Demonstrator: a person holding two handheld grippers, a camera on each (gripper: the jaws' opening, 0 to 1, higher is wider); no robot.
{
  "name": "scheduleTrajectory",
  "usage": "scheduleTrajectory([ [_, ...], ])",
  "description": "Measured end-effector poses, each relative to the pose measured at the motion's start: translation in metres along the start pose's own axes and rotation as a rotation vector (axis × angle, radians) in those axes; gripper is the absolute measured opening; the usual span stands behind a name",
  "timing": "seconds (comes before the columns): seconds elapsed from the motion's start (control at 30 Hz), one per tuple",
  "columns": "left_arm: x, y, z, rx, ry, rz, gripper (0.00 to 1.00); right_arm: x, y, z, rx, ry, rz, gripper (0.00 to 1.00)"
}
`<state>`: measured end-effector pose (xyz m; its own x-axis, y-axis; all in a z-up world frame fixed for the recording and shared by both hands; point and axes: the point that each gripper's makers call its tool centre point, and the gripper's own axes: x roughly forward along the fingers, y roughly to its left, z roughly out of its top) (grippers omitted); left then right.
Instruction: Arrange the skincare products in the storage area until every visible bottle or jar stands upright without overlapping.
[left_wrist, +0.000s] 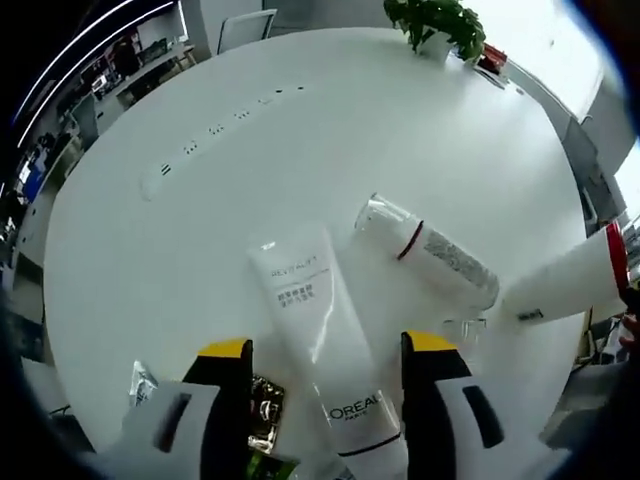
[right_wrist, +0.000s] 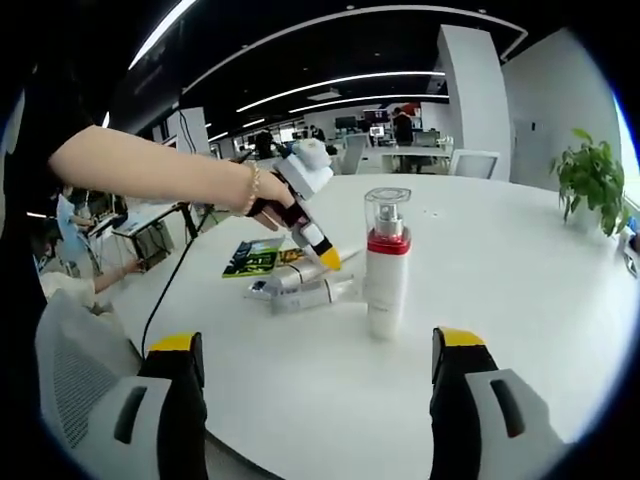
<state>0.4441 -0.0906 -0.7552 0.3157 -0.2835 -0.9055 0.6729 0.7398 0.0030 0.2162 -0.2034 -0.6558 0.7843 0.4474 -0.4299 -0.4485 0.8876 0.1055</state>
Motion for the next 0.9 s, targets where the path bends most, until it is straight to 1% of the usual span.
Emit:
scheduleTrajectory([
  [0.07, 0.0045, 0.0017, -0.0015, 0.006, 0.015, 0.004, 0.52, -0.0001, -0.0005, 0.0000, 0.002, 0.000, -0.002, 0.94],
  [0.2, 0.0042, -0.0069, -0.0062, 0.005, 0.035, -0.002, 0.50, -0.0007, -0.0013, 0.0002, 0.012, -0.004, -0.003, 0.93],
  [0.27, 0.0067, -0.0025, -0.0041, 0.013, 0.039, 0.012, 0.50, -0.0008, -0.0012, 0.0001, 0.013, -0.003, -0.003, 0.93],
  [0.43, 0.0056, -0.0043, -0.0023, 0.017, 0.042, 0.008, 0.48, -0.0010, -0.0013, 0.0000, 0.014, -0.003, -0.003, 0.93],
  [0.5, 0.0087, 0.0000, 0.0000, 0.016, 0.044, 0.007, 0.46, -0.0008, -0.0018, -0.0005, 0.016, 0.000, -0.003, 0.92],
  [0.57, 0.0078, -0.0007, 0.0003, 0.017, 0.040, 0.007, 0.38, -0.0009, -0.0020, -0.0002, 0.018, -0.002, -0.005, 0.92],
  [0.6, 0.0084, -0.0007, 0.0008, 0.020, 0.034, 0.006, 0.35, -0.0009, -0.0021, -0.0001, 0.018, -0.002, -0.005, 0.92],
  [0.7, 0.0118, 0.0004, 0.0018, 0.022, 0.026, -0.001, 0.34, -0.0007, -0.0020, -0.0002, 0.018, -0.001, -0.005, 0.92],
  [0.77, 0.0113, 0.0005, 0.0014, -0.003, -0.003, 0.006, 0.33, -0.0007, -0.0020, 0.0000, 0.017, -0.002, -0.005, 0.92],
  [0.87, 0.0108, -0.0013, 0.0008, -0.019, -0.021, 0.004, 0.30, -0.0008, -0.0026, 0.0000, 0.020, -0.003, -0.008, 0.92],
  [0.9, 0.0113, 0.0010, 0.0023, -0.037, -0.027, 0.001, 0.30, -0.0009, -0.0027, -0.0002, 0.021, -0.002, -0.008, 0.92],
])
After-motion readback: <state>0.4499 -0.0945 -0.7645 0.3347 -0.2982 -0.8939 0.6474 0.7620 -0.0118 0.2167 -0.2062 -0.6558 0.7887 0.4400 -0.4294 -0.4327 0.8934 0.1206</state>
